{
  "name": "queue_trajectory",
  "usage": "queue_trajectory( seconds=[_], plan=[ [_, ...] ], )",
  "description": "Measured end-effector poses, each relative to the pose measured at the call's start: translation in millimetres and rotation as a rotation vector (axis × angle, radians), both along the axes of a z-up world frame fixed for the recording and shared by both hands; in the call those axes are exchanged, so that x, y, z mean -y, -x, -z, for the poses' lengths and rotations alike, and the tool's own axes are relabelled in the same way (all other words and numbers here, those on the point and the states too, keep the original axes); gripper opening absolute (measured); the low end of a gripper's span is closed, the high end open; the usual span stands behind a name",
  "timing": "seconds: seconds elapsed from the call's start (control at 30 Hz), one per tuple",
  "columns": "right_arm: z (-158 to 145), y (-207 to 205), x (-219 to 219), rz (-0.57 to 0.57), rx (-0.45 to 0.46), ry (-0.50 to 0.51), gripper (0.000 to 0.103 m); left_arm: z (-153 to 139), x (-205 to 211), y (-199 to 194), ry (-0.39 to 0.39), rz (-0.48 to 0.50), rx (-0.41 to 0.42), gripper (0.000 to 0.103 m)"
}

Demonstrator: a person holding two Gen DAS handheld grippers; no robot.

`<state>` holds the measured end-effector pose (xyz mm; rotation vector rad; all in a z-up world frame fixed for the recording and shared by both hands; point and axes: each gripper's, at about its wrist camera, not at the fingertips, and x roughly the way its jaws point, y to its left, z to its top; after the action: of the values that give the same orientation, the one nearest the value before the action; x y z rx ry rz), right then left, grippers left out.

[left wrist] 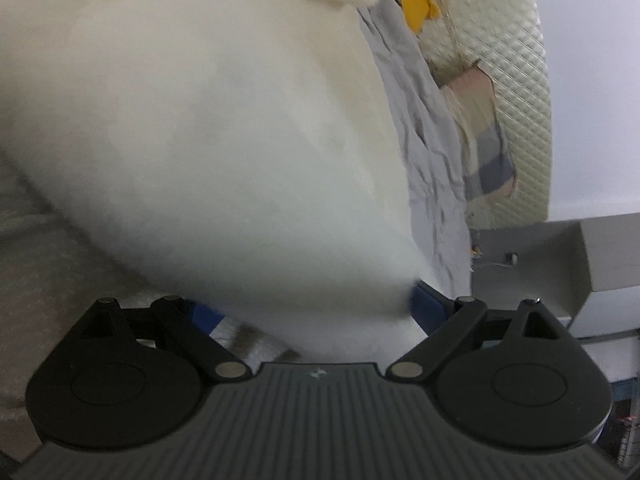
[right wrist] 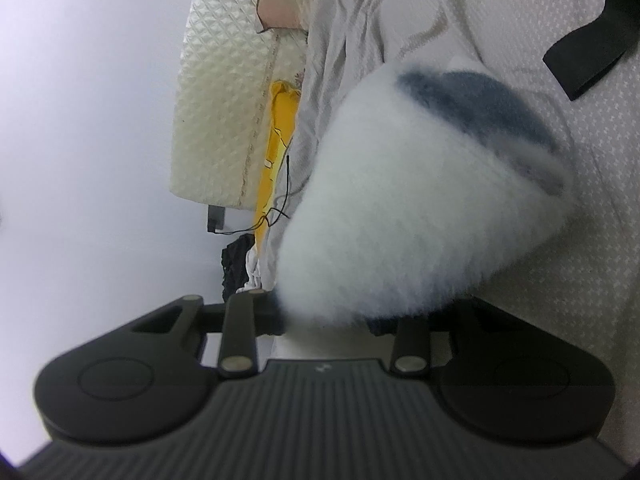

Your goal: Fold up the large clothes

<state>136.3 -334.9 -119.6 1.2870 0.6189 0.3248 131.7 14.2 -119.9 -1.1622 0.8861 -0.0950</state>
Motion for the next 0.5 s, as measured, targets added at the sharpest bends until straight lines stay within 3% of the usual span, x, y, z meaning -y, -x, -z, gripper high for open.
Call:
queue_trajectory(
  seconds=[0.17, 0.33, 0.5],
  plan=[
    [-2.3, -2.8, -0.1, 0.013, 0.005, 0.009, 0.039, 0.9, -3.0, 2.9, -0.016, -0.048, -0.037, 0.096],
    [-0.8, -4.5, 0.3, 0.016, 0.001, 0.002, 0.038, -2.0, -7.2, 12.0, -0.026, -0.099, -0.016, 0.096],
    [1.7, -6.8, 2.3, 0.010, -0.018, -0.001, 0.038, -11.2, -9.0, 7.9, -0.071, -0.087, 0.002, 0.087]
  ],
)
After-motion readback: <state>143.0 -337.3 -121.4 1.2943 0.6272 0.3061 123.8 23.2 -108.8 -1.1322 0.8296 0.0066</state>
